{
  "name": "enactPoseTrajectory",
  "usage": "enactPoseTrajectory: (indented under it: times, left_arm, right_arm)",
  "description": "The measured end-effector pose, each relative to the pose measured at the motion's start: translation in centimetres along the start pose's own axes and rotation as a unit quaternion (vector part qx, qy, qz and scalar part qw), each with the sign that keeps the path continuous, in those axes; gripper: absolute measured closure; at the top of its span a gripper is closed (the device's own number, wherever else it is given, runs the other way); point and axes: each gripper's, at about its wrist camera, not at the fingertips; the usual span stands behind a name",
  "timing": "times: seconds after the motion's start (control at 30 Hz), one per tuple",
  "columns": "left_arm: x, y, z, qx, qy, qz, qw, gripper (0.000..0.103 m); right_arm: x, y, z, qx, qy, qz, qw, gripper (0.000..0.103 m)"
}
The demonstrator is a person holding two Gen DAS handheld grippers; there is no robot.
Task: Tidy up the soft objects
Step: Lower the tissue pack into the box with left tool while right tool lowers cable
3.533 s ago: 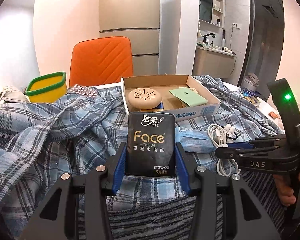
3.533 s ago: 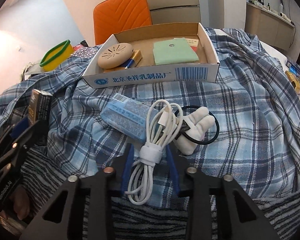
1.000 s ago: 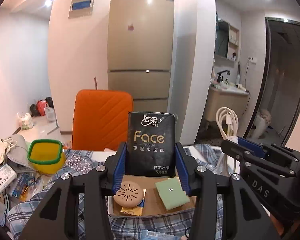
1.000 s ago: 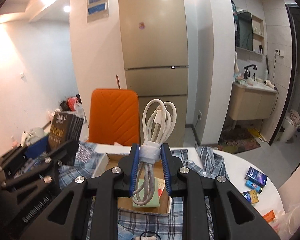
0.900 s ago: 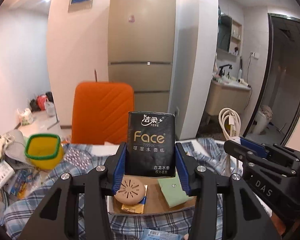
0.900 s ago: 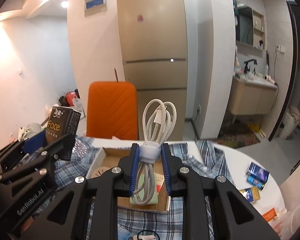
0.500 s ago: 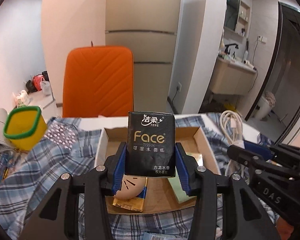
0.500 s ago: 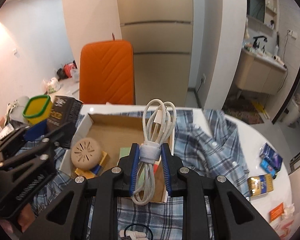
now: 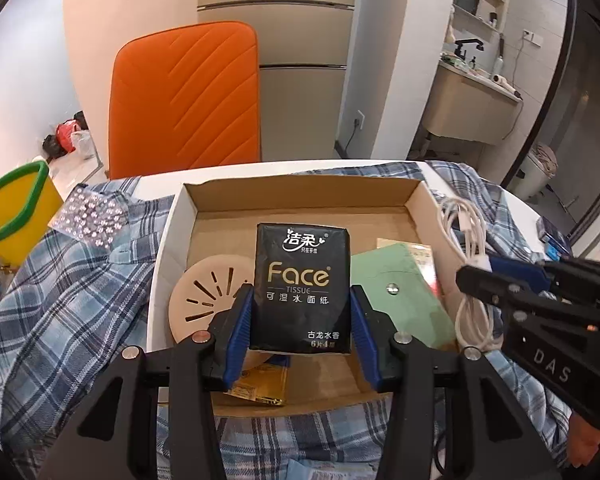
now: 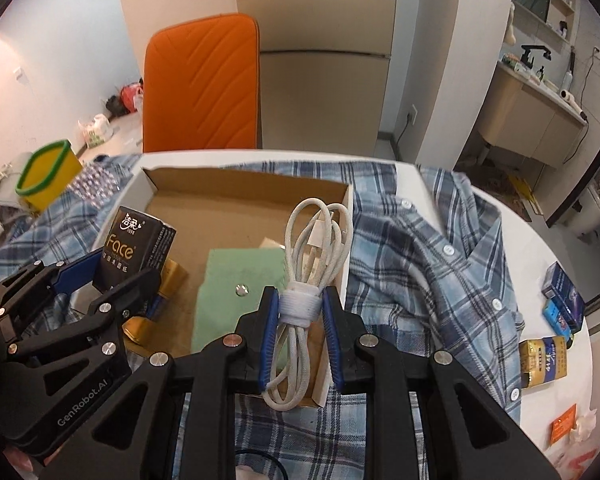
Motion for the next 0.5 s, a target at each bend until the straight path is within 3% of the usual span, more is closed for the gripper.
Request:
enactPoseTrajectory:
  times: [0.5]
  left_arm:
    - [-0.5, 0.0, -1.2, -0.015, 0.005, 0.002, 0.9999, 0.057]
  right_arm:
    - [0.5, -0.1, -2.6, -0.038, 0.012, -0.012, 0.999, 0.079]
Point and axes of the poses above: each gripper's, at about its wrist camera, not at the fingertips, and z roughly against the way its jaws point, x to its right, y to its top, and after that the axes turned 12 degrees about -x, right-handed
